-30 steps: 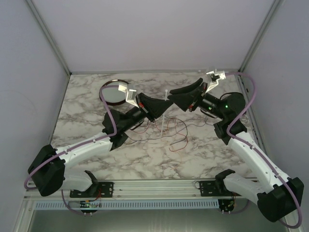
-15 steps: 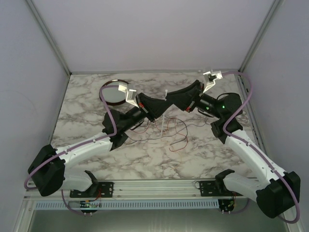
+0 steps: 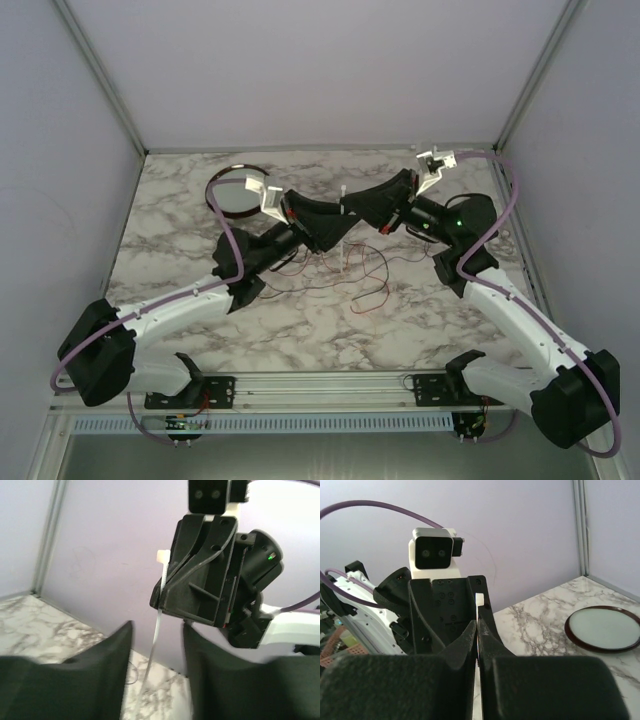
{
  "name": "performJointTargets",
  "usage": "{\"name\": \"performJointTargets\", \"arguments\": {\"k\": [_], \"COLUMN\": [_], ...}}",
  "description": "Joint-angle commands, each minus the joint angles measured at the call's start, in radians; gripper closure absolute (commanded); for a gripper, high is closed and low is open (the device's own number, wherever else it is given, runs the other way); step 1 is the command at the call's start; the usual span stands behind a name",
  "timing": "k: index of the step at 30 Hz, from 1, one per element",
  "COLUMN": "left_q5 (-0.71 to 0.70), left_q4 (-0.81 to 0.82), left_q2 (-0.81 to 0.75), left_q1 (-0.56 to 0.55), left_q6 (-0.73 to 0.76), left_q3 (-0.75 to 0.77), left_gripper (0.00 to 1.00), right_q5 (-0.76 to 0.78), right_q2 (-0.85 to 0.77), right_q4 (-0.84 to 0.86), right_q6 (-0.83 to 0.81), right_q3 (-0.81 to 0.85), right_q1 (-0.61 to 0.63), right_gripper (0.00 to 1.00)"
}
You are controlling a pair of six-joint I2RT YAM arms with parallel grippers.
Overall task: Zip-tie the wires
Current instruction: Pick up the ribbon at the center of the board.
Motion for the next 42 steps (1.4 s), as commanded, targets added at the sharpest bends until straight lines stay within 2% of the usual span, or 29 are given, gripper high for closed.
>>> {"name": "performJointTargets", "arguments": {"k": [1, 2, 5, 9, 12, 17, 25, 34, 42], "left_q5": [-0.021, -0.020, -0.025, -0.048, -0.050, -0.060, -0.082, -0.040, -0.026], "left_q4": [0.025, 0.008, -0.046, -0.098, -0.125, -0.148, -0.114, 0.032, 0.047], "left_q2": [-0.043, -0.058, -0.111, -0.214, -0.284, -0.324, -0.241, -0.157, -0.173], "left_q1": [0.001, 0.003, 0.004, 0.018, 0.033, 0.040, 0.042, 0.046, 0.046], "left_q6": [0.028, 0.038, 0.062, 0.052, 0.043, 0.063, 0.070, 0.020, 0.010], "left_q3": [-0.034, -0.046, -0.086, -0.149, -0.171, -0.152, -0.132, -0.097, -0.081], "left_gripper": [0.47, 0.41, 0.32, 0.27, 0.27, 0.27, 0.29, 0.32, 0.37], "right_q5": [0.003, 0.003, 0.016, 0.029, 0.042, 0.004, -0.051, -0.064, -0.055], "right_q2": [-0.017, -0.017, -0.019, -0.024, -0.032, -0.026, -0.048, -0.050, -0.044], "right_q4": [-0.044, -0.081, -0.189, -0.286, -0.312, -0.293, -0.191, -0.215, -0.271], "right_q6": [-0.126, -0.172, -0.309, -0.456, -0.495, -0.451, -0.329, -0.316, -0.352], "right_q3": [0.026, 0.040, 0.068, 0.080, 0.073, 0.066, 0.036, 0.037, 0.046], "right_q1": [0.016, 0.021, 0.037, 0.051, 0.051, 0.052, 0.052, 0.052, 0.052], "right_gripper": [1.00, 1.00, 1.00, 1.00, 1.00, 1.00, 1.00, 1.00, 1.00]}}
